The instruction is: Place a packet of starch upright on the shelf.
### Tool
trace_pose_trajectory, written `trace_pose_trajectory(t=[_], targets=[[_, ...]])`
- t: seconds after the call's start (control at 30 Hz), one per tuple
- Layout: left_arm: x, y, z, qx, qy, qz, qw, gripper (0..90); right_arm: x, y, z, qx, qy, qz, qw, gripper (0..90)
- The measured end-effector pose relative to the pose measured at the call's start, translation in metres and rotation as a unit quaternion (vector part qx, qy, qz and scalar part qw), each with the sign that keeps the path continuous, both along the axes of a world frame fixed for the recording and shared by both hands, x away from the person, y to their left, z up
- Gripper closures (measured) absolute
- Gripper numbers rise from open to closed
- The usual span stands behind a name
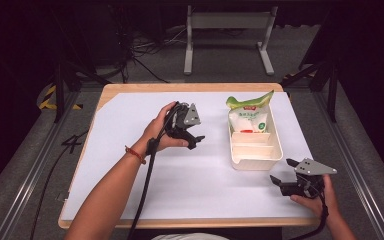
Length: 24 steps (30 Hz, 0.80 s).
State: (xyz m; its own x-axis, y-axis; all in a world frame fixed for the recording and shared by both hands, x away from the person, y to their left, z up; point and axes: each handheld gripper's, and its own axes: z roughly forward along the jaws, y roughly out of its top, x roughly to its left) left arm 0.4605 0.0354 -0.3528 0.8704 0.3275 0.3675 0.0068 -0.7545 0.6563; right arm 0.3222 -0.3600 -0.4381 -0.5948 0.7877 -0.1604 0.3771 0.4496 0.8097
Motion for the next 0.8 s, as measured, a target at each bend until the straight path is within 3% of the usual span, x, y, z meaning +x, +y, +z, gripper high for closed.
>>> trace_pose_trajectory(t=[0.1,0.23,0.33,0.5,0.8], targets=[[-0.004,0.007,-0.002,0.01,0.002,0.004,0.9999,6.3,0.0,0.0,0.0,0.0,0.001,0.0,1.0,15.3],[-0.01,0.015,-0.006,0.039,0.005,0.0,0.9992,6.5,0.0,0.0,0.0,0.0,0.001,0.0,1.0,15.3],[-0.014,0.025,-0.01,0.038,0.01,0.003,0.9992,6.4,0.0,0.001,0.0,-0.001,0.002,0.001,1.0,15.4],[-0.019,0.037,-0.019,0.055,-0.001,0.012,0.9984,7.5,-0.001,0.002,0.0,-0.004,0.001,0.003,1.0,15.4],[-0.027,0.058,-0.029,0.056,0.002,0.028,0.998,7.4,0.0,0.002,-0.001,-0.008,0.004,0.002,1.0,15.3]])
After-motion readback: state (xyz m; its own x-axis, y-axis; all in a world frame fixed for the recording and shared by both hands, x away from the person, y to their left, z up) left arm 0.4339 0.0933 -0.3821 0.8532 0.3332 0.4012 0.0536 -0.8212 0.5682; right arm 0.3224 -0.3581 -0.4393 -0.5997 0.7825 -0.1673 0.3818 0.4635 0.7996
